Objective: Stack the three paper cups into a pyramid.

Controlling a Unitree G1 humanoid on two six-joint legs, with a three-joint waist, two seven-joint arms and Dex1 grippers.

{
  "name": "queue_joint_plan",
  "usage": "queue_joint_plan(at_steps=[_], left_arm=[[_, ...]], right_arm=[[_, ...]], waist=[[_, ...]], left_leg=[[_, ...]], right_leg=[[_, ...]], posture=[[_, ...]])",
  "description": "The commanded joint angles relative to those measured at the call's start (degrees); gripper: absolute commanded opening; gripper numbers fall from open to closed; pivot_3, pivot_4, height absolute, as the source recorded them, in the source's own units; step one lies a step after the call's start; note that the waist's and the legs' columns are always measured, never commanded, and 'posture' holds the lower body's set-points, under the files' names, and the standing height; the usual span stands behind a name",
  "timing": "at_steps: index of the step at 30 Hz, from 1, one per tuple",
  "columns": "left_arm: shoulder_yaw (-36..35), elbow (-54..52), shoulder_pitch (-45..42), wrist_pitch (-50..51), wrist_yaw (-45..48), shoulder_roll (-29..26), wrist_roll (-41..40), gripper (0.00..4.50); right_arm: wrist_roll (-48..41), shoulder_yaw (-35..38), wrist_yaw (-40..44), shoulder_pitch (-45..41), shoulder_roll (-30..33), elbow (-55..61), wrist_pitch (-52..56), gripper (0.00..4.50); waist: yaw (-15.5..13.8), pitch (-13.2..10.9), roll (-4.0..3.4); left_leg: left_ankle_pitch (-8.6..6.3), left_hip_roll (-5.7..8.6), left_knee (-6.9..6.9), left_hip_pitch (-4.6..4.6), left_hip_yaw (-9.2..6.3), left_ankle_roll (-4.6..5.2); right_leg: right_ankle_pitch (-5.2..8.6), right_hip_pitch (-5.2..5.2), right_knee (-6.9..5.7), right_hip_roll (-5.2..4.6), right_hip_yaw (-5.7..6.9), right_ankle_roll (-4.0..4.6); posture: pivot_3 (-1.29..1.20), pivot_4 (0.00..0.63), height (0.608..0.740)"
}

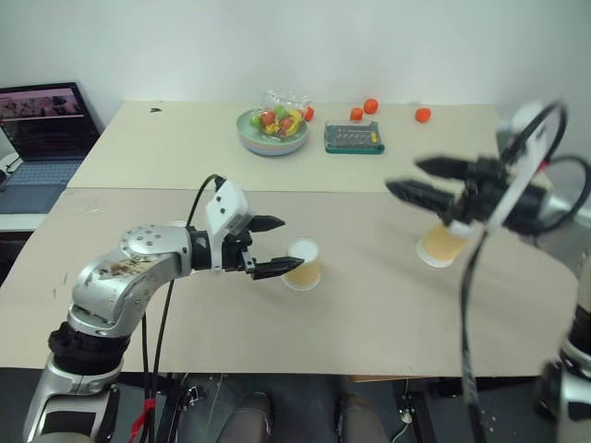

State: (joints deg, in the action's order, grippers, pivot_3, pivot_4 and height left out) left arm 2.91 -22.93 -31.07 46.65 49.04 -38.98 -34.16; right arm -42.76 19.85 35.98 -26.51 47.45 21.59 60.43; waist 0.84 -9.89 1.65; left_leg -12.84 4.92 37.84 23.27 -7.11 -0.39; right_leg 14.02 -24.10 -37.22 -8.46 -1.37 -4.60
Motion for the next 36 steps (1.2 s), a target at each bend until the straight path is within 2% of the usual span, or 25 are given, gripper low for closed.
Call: queue_joint_plan(at_steps=[1, 4, 6, 13, 24, 27, 30, 36], left_arm=[[-1.0, -0.9, -2.5, 0.2, 0.7, -0.4, -1.4, 4.5], [-0.8, 0.2, -4.7, 0.7, 0.9, 0.1, -1.8, 4.5], [-0.6, 0.5, -5.3, 0.8, 1.0, 0.2, -1.9, 4.5], [-0.1, 1.8, -6.6, 0.7, 1.4, 0.3, -1.9, 4.5], [-0.7, 0.6, -6.5, 2.1, 1.2, -0.6, -2.7, 4.5], [-0.8, 0.4, -6.4, 2.4, 1.1, -0.6, -2.8, 4.5], [-0.9, 0.6, -6.5, 2.4, 0.7, -0.5, -2.7, 4.5], [-1.0, -0.1, -5.8, 2.4, -0.1, 0.0, -2.8, 4.5]], right_arm=[[3.4, 5.5, 0.1, 6.7, 2.3, 2.6, -4.9, 4.45], [5.8, 9.8, 0.0, 17.2, 1.5, 4.8, -7.5, 4.45], [6.6, 10.7, 0.0, 20.8, 0.8, 5.7, -9.2, 4.45], [10.1, 9.5, -0.1, 25.7, -1.7, 3.0, -15.9, 4.45], [21.0, -1.8, 2.5, 13.6, -3.1, -20.7, -33.2, 4.45], [22.2, -3.0, 3.5, 12.1, -3.0, -23.5, -35.5, 4.45], [23.9, -5.9, 4.6, 5.7, -3.5, -30.3, -38.2, 4.45], [26.0, -9.3, 6.4, -1.4, -4.6, -36.4, -41.1, 4.45]], waist=[[0.5, 0.0, 0.0], [0.2, 0.0, 0.0], [0.1, 0.0, -0.01], [0.3, 0.0, 0.0], [0.5, 0.0, 0.0], [0.3, 0.0, 0.0], [0.3, 0.0, 0.0], [0.7, 0.0, -0.01]], left_leg=[[0.0, -0.02, 0.0, -0.03, 0.07, 0.0], [0.0, -0.04, 0.0, -0.1, 0.08, 0.01], [0.0, -0.03, 0.02, -0.13, 0.14, 0.01], [0.0, -0.04, 0.03, -0.37, 0.29, 0.01], [0.0, -0.08, 0.03, -0.6, 0.41, 0.01], [0.0, -0.1, 0.02, -0.66, 0.43, 0.01], [-0.02, -0.19, 0.02, -0.66, 0.45, 0.04], [-0.04, -0.35, 0.02, -0.7, 0.65, 0.06]], right_leg=[[0.0, -0.03, -0.04, 0.0, -0.09, 0.0], [0.0, 0.02, -0.11, 0.02, -0.09, -0.01], [-0.02, 0.06, -0.12, 0.02, -0.13, -0.03], [-0.04, 0.14, -0.27, 0.03, -0.33, -0.08], [-0.07, 0.41, -0.17, 0.06, -0.42, -0.12], [-0.08, 0.48, -0.12, 0.07, -0.43, -0.13], [-0.09, 0.53, 0.0, 0.13, -0.41, -0.12], [-0.24, 0.56, 0.16, 0.26, -0.55, -0.16]], posture=[[0.0, 0.15, 0.74], [0.0, 0.15, 0.74], [0.0, 0.15, 0.74], [0.0, 0.15, 0.74], [0.0, 0.15, 0.74], [0.0, 0.15, 0.74], [0.0, 0.15, 0.74], [0.0, 0.15, 0.74]])
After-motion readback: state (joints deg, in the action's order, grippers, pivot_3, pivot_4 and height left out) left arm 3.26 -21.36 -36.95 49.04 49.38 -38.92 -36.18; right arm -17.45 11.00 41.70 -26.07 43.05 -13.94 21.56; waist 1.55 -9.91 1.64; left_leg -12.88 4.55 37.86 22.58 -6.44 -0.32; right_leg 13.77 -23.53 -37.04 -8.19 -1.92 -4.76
